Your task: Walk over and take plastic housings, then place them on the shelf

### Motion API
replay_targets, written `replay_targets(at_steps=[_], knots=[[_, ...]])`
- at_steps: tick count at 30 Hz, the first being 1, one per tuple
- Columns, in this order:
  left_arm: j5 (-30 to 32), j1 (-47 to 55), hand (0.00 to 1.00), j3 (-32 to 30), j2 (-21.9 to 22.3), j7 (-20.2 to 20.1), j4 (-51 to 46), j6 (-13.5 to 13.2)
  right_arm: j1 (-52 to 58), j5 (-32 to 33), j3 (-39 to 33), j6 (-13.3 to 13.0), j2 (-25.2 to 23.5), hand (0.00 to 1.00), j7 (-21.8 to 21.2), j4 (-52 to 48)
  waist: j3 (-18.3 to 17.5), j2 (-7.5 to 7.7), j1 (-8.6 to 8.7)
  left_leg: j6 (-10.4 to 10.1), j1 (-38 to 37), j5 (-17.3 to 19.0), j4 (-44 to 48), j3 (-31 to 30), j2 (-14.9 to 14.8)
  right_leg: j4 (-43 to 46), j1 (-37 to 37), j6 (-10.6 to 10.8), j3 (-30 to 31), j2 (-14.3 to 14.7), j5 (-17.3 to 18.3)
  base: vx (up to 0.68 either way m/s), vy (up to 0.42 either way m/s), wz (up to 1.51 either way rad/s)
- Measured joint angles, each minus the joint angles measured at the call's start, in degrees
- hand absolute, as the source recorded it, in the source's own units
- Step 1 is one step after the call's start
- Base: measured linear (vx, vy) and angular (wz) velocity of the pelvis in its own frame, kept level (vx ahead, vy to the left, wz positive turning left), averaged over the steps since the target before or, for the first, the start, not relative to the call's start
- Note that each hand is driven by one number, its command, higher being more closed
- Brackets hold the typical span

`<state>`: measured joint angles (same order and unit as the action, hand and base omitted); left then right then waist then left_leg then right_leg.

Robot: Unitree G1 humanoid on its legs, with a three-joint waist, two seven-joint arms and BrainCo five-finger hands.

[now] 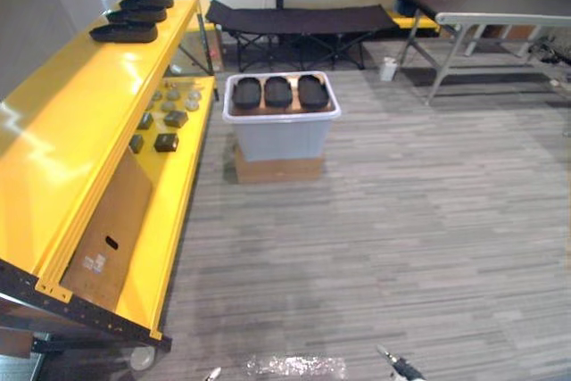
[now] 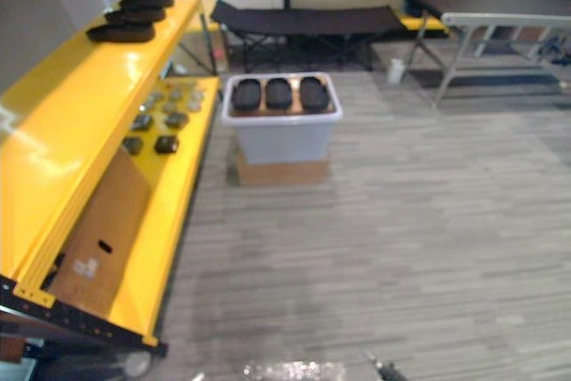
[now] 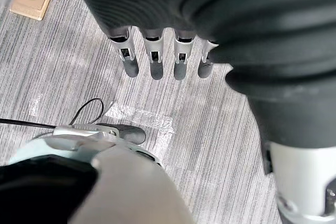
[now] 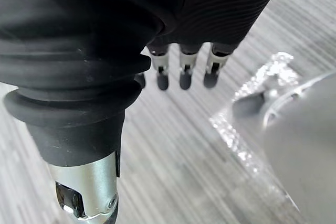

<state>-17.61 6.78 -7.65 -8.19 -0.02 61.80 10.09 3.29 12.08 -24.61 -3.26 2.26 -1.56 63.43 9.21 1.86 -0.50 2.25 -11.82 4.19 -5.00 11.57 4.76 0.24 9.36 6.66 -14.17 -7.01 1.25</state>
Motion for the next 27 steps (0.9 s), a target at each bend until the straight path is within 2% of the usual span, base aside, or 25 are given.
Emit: replay_targets(at_steps=[7, 13, 15, 16, 22, 27], knots=[[0.2, 0.1, 0.0, 0.0, 0.1, 1.0, 0.0, -0.3, 1.5, -0.4, 0.9, -1.7, 0.2, 0.0, -0.6, 0.0, 0.1, -0.11, 0.13, 0.5, 1.8, -0.3, 0.1, -1.9, 1.4, -0.2, -0.7, 0.2, -1.7, -1.0, 0.2, -0.03, 0.021, 0.16], [0.8, -0.3, 0.0, -0.1, 0.0, -0.7, -0.5, -1.5, -1.9, 0.7, 4.1, -2.8, 0.7, 0.0, -2.6, -0.4, 1.1, 0.36, -0.23, 0.8, 5.3, -0.3, 0.6, -1.7, 1.8, 0.4, -4.9, 0.2, -1.0, -1.3, -0.1, 0.01, 0.014, -0.03], [0.8, -1.5, 0.0, -0.1, -0.3, -0.8, -0.7, -1.7, -3.6, 0.7, 4.6, -2.9, 0.9, 0.0, -3.4, -1.9, 2.9, 0.6, -0.35, 2.5, 8.1, 1.3, 4.6, -1.5, 1.5, 1.1, -6.2, 0.1, -0.7, -1.4, -0.1, 0.0, 0.007, -0.02], [0.8, -2.3, 0.0, -0.1, -0.5, -0.6, -1.2, -2.0, -4.8, 0.7, 5.0, -3.0, 1.3, 0.0, -3.7, -2.5, 4.4, 0.73, -0.48, 2.5, 9.7, 2.5, 7.0, -1.2, 1.4, 1.5, -7.0, 0.1, 0.1, -1.5, -0.2, 0.0, 0.017, -0.06], [0.5, -3.9, 0.0, 0.2, -0.2, 1.3, -2.7, -4.2, -4.7, 0.6, 8.5, -3.0, 2.3, 0.0, -4.6, -2.6, 5.5, 0.14, -1.11, 2.3, 11.3, 6.2, 13.6, 0.0, 0.7, 3.3, -7.1, 0.0, 1.7, -1.7, -0.1, 0.02, 0.026, -0.13], [0.5, -4.5, 0.0, 1.2, -0.2, 1.9, -2.8, -4.8, -4.3, 0.7, 8.9, -2.6, 2.2, 0.0, -4.6, -2.5, 5.6, 0.11, -1.23, 2.7, 11.4, 7.4, 15.6, 0.0, 0.4, 4.5, -6.8, -0.6, 1.8, -1.7, 0.3, -0.01, 0.007, 0.02]])
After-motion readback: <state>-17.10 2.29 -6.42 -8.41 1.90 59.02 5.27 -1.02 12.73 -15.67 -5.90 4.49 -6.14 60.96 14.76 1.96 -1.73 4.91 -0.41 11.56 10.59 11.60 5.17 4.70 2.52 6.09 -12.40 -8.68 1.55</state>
